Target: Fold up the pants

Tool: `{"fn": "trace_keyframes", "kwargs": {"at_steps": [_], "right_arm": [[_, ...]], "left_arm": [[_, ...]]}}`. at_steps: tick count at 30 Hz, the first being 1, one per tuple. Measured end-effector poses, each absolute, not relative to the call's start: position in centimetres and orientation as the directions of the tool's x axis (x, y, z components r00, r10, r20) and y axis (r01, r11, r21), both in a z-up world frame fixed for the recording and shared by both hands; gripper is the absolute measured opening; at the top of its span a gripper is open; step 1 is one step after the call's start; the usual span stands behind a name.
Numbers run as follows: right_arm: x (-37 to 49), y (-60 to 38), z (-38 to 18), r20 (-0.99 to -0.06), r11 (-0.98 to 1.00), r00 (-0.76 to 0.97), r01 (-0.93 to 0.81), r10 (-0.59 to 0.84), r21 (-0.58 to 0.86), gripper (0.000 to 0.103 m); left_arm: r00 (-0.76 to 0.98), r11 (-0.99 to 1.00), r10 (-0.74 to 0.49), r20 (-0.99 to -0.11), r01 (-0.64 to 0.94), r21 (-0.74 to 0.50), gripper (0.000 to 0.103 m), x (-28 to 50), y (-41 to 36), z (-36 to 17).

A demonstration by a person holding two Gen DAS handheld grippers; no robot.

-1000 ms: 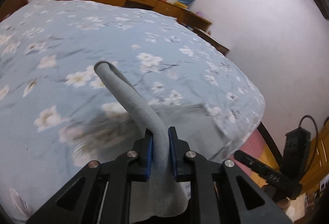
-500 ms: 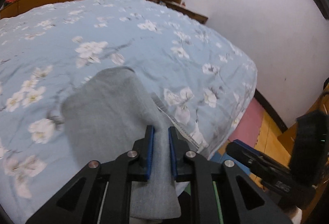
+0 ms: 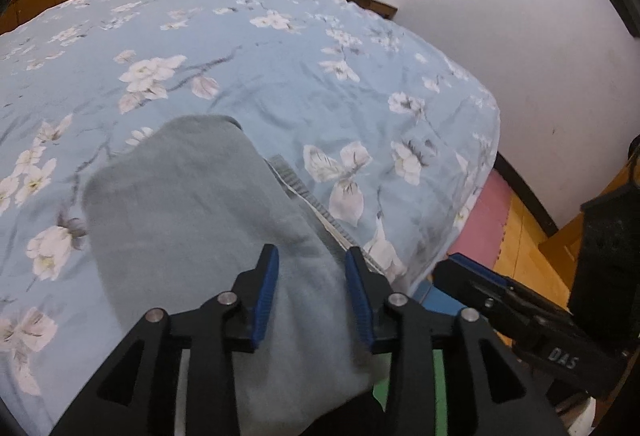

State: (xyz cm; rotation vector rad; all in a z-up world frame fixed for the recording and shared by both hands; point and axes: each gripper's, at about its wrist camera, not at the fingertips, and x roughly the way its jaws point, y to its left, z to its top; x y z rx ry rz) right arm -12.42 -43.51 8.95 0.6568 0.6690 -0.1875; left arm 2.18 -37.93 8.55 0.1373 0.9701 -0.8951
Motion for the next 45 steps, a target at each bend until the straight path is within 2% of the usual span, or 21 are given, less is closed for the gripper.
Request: {"fn": "trace_keyframes", "kwargs": {"at_steps": [9,13,15,16,17,24,28,31,33,35,37,39,40,41,45], "right_arm": [[-6.4,-39.9,9.0,-0.66,0.843,0.714,0.189,0.235,0.504,0.053],[-4.5,-39.1,7.2,-0.744,0.864,0.644,0.26,0.177,0.432,0.053],[-4.2,-38.9,6.8,-0.747,0.859,0.639,0.266,0.182,0.437,0.045],[-4.1,-38.7,6.8,-0.743,0.862,0.64,0.252,0.192,0.44,0.025],[-4.0,-38.4,6.9,-0.745,0.87,0.64,0.241,0.191,0.43,0.014],[-5.3,-38.3,10.6,-0.707,0.918,0.702,0.221,0.086,0.33,0.011],[-5.2,-39.6,9.0,-0.763,0.926,0.646,0.279,0.014,0.253,0.011],[-5.0,-40.5,6.0,-0.797,0.921,0.604,0.308,0.004,0.238,0.012],[-5.6,-41.0,5.6,-0.782,0.913,0.624,0.31,0.016,0.266,0.013],[-6.0,-41.4,6.1,-0.77,0.902,0.637,0.314,0.03,0.295,0.026],[-6.5,-41.9,7.2,-0.747,0.89,0.664,0.328,0.02,0.316,0.03],[-6.8,-42.0,8.2,-0.7,0.884,0.713,0.313,0.022,0.347,0.039],[-6.9,-42.0,8.7,-0.676,0.888,0.737,0.295,0.023,0.352,0.052],[-6.7,-42.0,8.8,-0.668,0.894,0.744,0.284,0.021,0.345,0.058],[-4.8,-41.7,7.2,-0.705,0.918,0.708,0.245,0.049,0.311,0.058]], "left_arm": [[0.38,0.743,-0.552,-0.742,0.628,-0.231,0.046,3.4,-31.5,9.6],[0.378,0.777,-0.537,-0.754,0.57,-0.268,0.046,4.4,-28.9,8.5],[0.383,0.787,-0.533,-0.755,0.552,-0.275,0.046,4.7,-28.0,8.1],[0.384,0.791,-0.531,-0.755,0.544,-0.28,0.046,4.8,-27.6,7.9],[0.382,0.795,-0.531,-0.756,0.535,-0.287,0.046,5.0,-27.3,7.7],[0.357,0.793,-0.545,-0.759,0.514,-0.328,0.046,5.4,-26.9,6.8],[0.347,0.795,-0.535,-0.77,0.516,-0.319,0.051,5.2,-27.7,6.2],[0.331,0.791,-0.537,-0.776,0.517,-0.326,0.057,5.0,-28.5,5.4],[0.31,0.785,-0.544,-0.779,0.515,-0.343,0.059,5.1,-29.0,4.8],[0.294,0.78,-0.554,-0.779,0.509,-0.363,0.059,5.2,-29.3,4.3],[0.296,0.782,-0.553,-0.779,0.506,-0.363,0.059,5.3,-29.5,4.1],[0.299,0.786,-0.551,-0.779,0.5,-0.364,0.06,5.4,-29.6,3.9],[0.299,0.787,-0.552,-0.779,0.496,-0.368,0.061,5.5,-29.7,3.8],[0.296,0.787,-0.554,-0.778,0.49,-0.375,0.061,5.6,-29.7,3.6],[0.287,0.778,-0.57,-0.77,0.49,-0.393,0.061,5.6,-30.2,3.2]]}}
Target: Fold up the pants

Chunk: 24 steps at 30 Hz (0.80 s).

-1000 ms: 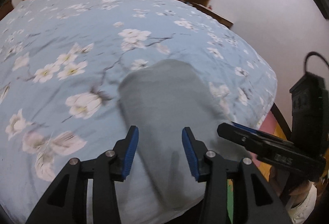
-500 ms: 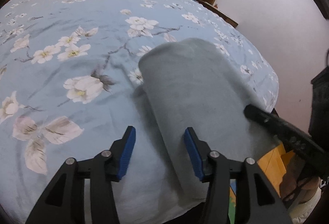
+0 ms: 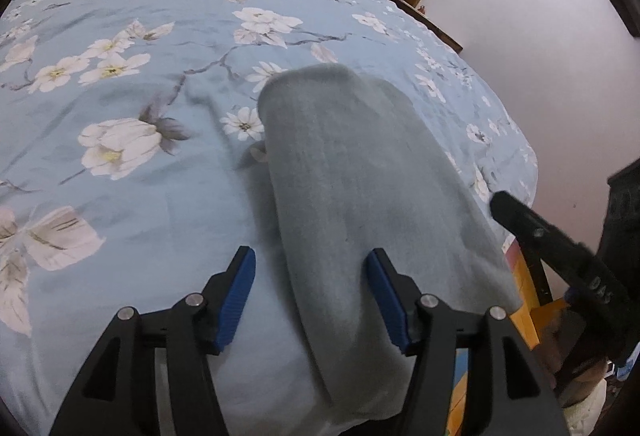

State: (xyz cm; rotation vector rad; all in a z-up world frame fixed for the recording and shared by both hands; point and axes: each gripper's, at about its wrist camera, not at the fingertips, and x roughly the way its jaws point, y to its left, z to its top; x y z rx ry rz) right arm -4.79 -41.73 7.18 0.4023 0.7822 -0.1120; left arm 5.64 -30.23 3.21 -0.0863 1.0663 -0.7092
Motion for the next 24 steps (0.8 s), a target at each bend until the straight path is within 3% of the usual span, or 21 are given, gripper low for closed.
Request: {"fn": "trace_keyframes", "kwargs": {"at_steps": [3,5,9,11,15,24], "right_arm": [[-3.4,-42.2,4.4,-0.731,0.895,0.667,0.224,0.147,0.385,0.058],[-3.1,-43.0,3.0,-0.697,0.859,0.683,0.205,0.218,0.469,0.058],[-3.5,-43.5,2.8,-0.66,0.822,0.703,0.195,0.264,0.536,0.045],[-4.0,-43.0,3.3,-0.651,0.833,0.716,0.183,0.251,0.522,0.038],[-5.1,-42.7,4.2,-0.629,0.821,0.741,0.195,0.235,0.537,0.035],[-5.9,-39.7,8.5,-0.555,0.83,0.8,0.139,0.229,0.541,0.034]], "left_arm": [[0.292,0.77,-0.574,-0.765,0.509,-0.384,0.064,5.8,-30.8,3.0],[0.291,0.765,-0.579,-0.762,0.518,-0.383,0.064,5.9,-31.2,2.9],[0.277,0.754,-0.598,-0.752,0.514,-0.41,0.064,6.4,-31.8,2.3],[0.265,0.749,-0.613,-0.744,0.495,-0.44,0.054,6.6,-31.8,2.5],[0.288,0.748,-0.617,-0.732,0.502,-0.433,0.034,6.1,-32.1,4.0],[0.336,0.715,-0.674,-0.658,0.522,-0.465,0.03,5.4,-29.8,8.3]]}}
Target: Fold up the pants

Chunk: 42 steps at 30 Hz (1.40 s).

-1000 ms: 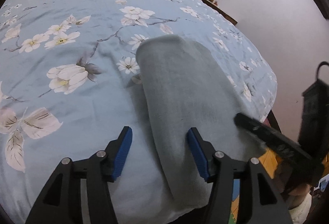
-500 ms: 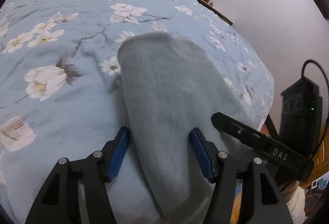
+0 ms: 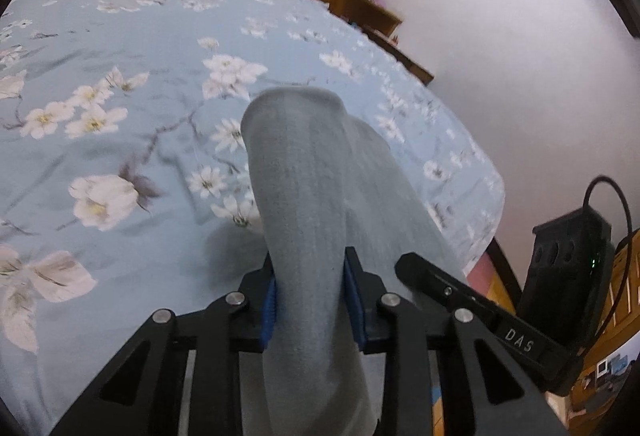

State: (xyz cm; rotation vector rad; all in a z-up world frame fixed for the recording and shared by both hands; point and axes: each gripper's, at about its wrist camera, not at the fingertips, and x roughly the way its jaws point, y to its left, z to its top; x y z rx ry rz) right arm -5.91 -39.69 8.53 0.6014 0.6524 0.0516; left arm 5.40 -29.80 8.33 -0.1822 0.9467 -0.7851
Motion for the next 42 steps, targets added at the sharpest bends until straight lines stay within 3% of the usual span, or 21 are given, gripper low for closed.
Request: {"fn": "trace_keyframes", "kwargs": {"at_steps": [9,19,29,33,42], "right_arm": [[-1.4,-32.3,11.2,-0.514,0.833,0.794,0.019,0.324,0.553,0.034],[7.1,-21.4,10.0,-0.544,0.829,0.728,-0.06,0.418,0.557,0.034],[12.4,-16.6,4.5,-0.674,0.889,0.64,-0.029,0.369,0.458,0.034],[12.5,-16.2,3.6,-0.691,0.919,0.643,-0.049,0.329,0.392,0.035],[10.4,-16.7,8.3,-0.666,0.958,0.706,-0.065,0.241,0.278,0.035]], "left_arm": [[0.454,0.761,-0.638,-0.622,0.498,-0.417,0.03,6.3,-22.3,12.3],[0.493,0.824,-0.56,-0.666,0.42,-0.381,0.03,12.3,-10.7,12.9],[0.453,0.856,-0.514,-0.729,0.32,-0.405,0.03,18.5,-4.5,5.7],[0.444,0.866,-0.495,-0.747,0.314,-0.388,0.035,19.1,-4.0,3.2],[0.508,0.878,-0.476,-0.718,0.318,-0.357,0.035,17.0,-3.9,6.9]]}}
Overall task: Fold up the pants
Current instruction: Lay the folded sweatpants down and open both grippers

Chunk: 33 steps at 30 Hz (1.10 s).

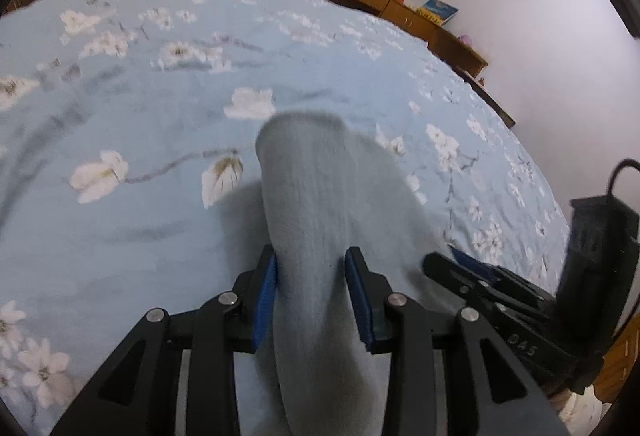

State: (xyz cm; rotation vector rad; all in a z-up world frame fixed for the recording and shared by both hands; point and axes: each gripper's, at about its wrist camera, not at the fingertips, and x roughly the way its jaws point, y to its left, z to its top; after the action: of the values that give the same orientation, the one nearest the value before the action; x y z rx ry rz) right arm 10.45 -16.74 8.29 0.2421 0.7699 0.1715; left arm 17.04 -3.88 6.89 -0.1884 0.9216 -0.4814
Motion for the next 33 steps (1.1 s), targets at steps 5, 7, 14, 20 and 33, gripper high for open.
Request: {"fn": "trace_keyframes", "kwargs": {"at_steps": [5,7,14,20,33], "right_arm": [[9.5,-15.1,9.6,-0.65,0.946,0.693,-0.158,0.311,0.284,0.032],[9.3,-14.1,9.2,-0.66,0.943,0.677,-0.19,0.327,0.272,0.03],[8.8,-13.8,5.7,-0.714,0.952,0.63,-0.183,0.306,0.247,0.021],[7.8,-14.2,5.5,-0.71,0.949,0.631,-0.172,0.313,0.264,0.021],[5.5,-14.9,4.7,-0.717,0.943,0.617,-0.156,0.325,0.293,0.021]], "left_arm": [[0.593,0.888,-0.46,-0.66,0.326,-0.325,0.035,16.7,-4.4,9.6],[0.6,0.887,-0.461,-0.654,0.34,-0.314,0.035,17.2,-4.9,9.9],[0.553,0.911,-0.403,-0.729,0.318,-0.263,0.034,22.2,-7.5,6.2],[0.526,0.92,-0.376,-0.763,0.306,-0.243,0.024,23.5,-7.7,4.0],[0.521,0.91,-0.41,-0.749,0.284,-0.301,0.028,10.9,-4.4,6.6]]}}
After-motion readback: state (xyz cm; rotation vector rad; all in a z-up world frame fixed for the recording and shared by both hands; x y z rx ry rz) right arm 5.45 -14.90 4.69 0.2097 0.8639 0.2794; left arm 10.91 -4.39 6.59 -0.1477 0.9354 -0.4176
